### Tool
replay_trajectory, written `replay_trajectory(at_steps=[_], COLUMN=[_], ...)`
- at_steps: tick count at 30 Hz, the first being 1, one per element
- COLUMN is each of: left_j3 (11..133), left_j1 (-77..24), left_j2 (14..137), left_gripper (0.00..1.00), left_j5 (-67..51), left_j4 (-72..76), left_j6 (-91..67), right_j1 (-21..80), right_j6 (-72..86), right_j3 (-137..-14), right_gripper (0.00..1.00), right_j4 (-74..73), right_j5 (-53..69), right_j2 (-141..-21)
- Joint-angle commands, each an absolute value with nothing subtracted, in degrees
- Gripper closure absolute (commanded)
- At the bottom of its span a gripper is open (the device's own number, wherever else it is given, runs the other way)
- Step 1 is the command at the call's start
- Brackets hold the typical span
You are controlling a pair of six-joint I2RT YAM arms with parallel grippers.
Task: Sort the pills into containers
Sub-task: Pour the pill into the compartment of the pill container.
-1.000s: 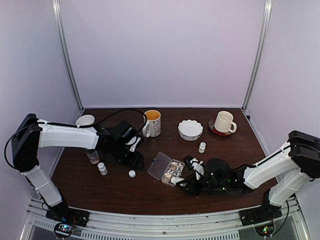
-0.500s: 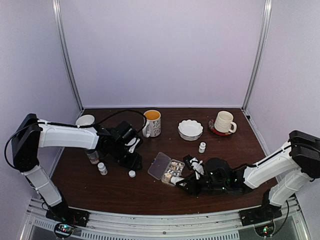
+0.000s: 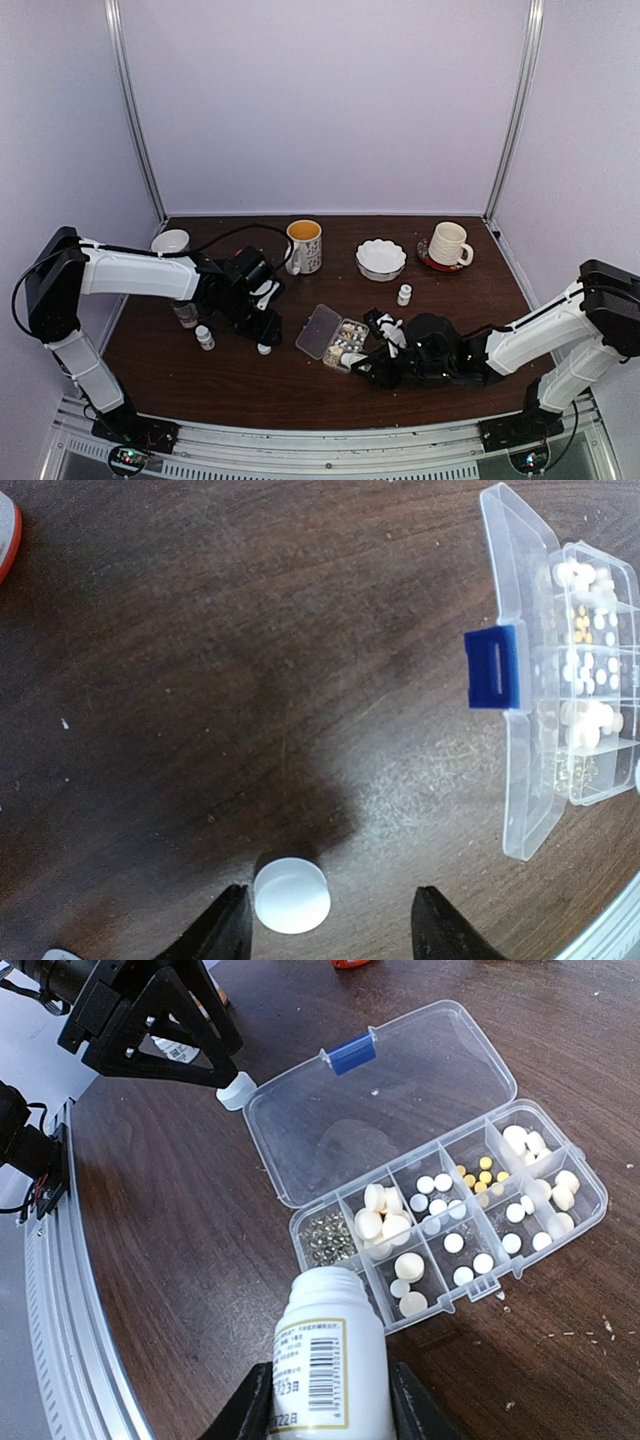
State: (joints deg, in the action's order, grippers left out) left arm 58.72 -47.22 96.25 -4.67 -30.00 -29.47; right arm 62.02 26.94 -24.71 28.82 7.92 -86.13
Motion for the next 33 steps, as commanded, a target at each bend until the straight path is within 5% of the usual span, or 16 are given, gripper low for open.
replay_trajectory(at_steps=[1, 33], left_j3=[58.03, 58.01], left_j1=[-46.85, -46.85], left_j2=[97.31, 98.08], left_gripper=[0.42, 0.42], left_j5=[-4.31, -4.64], left_j4=[-29.90, -30.06], left_j6=[-28.58, -28.30], right_j1=[62.37, 63.37], right_j6=[26.12, 22.70], right_j3=[-26.35, -32.98], right_gripper=[1.00, 1.00], right_j4=[26.06, 12.62], right_j5=[5.92, 4.19], right_j2=[-85.72, -85.58])
